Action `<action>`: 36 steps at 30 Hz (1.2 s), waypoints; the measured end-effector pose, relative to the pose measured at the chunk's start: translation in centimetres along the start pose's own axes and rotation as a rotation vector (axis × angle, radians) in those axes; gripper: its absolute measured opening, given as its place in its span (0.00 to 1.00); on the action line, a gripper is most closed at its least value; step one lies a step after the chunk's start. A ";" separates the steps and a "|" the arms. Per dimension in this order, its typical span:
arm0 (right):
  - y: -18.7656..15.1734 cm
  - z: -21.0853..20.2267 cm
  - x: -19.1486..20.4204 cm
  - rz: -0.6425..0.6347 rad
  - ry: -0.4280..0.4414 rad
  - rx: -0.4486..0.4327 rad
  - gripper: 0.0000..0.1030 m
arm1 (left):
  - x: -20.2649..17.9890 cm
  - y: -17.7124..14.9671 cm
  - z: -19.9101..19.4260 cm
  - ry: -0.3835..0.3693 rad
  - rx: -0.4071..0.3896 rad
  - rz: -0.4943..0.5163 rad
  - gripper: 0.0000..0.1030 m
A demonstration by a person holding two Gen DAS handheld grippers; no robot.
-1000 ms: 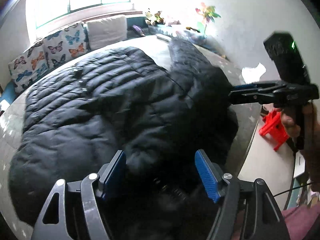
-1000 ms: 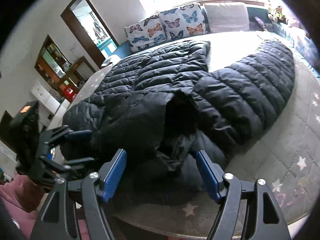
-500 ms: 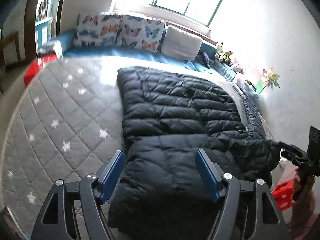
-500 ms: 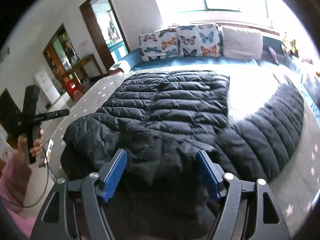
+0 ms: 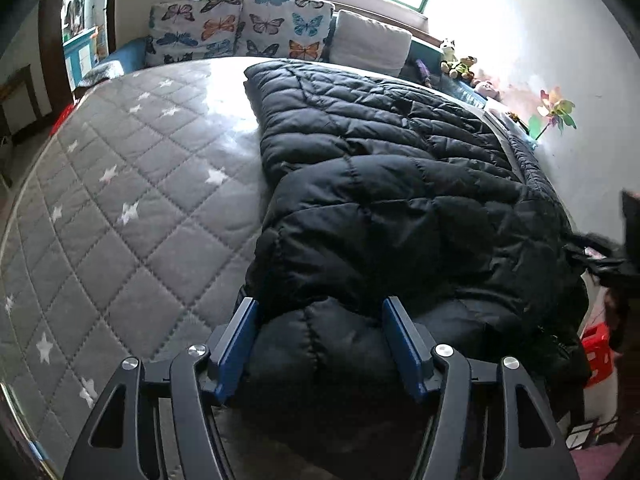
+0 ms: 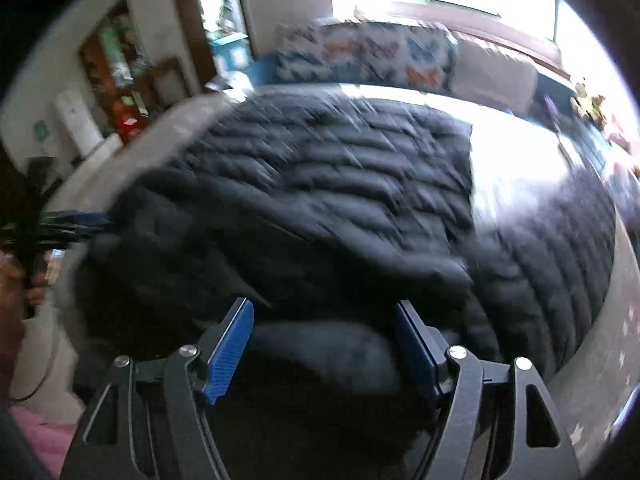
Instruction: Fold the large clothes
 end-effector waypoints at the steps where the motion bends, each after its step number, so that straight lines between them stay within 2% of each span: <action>1: -0.5 0.7 -0.5 0.016 0.008 0.006 0.76 | 0.0 -0.1 0.1 -0.001 0.000 0.002 0.65; 4: -0.9 0.8 -1.7 0.056 0.017 -0.001 0.76 | -0.4 0.2 0.0 0.025 0.008 0.043 0.65; 9: 0.9 -2.9 -2.1 0.032 -0.027 -0.060 0.76 | -0.8 2.4 -3.0 0.059 -0.020 0.058 0.65; 13: 2.6 -5.5 -1.9 0.029 -0.013 -0.129 0.76 | -2.6 5.4 -5.7 0.044 -0.108 0.083 0.65; 15: 3.2 -5.6 -1.3 0.038 0.016 -0.146 0.76 | -4.4 6.7 -6.2 -0.002 -0.130 0.102 0.65; 20: 4.1 -2.8 1.1 0.016 0.070 -0.130 0.76 | -8.7 8.3 -3.4 -0.106 -0.115 0.146 0.65; 23: 4.3 -0.7 1.9 0.009 0.088 -0.115 0.76 | -10.1 7.6 -0.1 -0.143 -0.050 0.142 0.65; 25: 3.8 0.5 1.6 0.022 0.088 -0.085 0.76 | -10.3 6.3 2.0 -0.130 -0.002 0.150 0.65; 29: 1.7 2.7 0.2 0.058 0.095 -0.029 0.74 | -10.4 4.4 4.1 -0.118 0.019 0.157 0.65; 36: 1.4 -0.3 0.3 -0.004 0.047 -0.029 0.73 | -10.7 3.2 4.9 -0.066 0.033 0.246 0.65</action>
Point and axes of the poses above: each gripper's, at about its wrist camera, not at the fingertips, and z roughly the way its jaws point, x to its left, y to its top, the point moved 10 cm from there along z, roughly the way its jaws point, and after that the axes turned 10 degrees about -x, right-handed, at the moved point
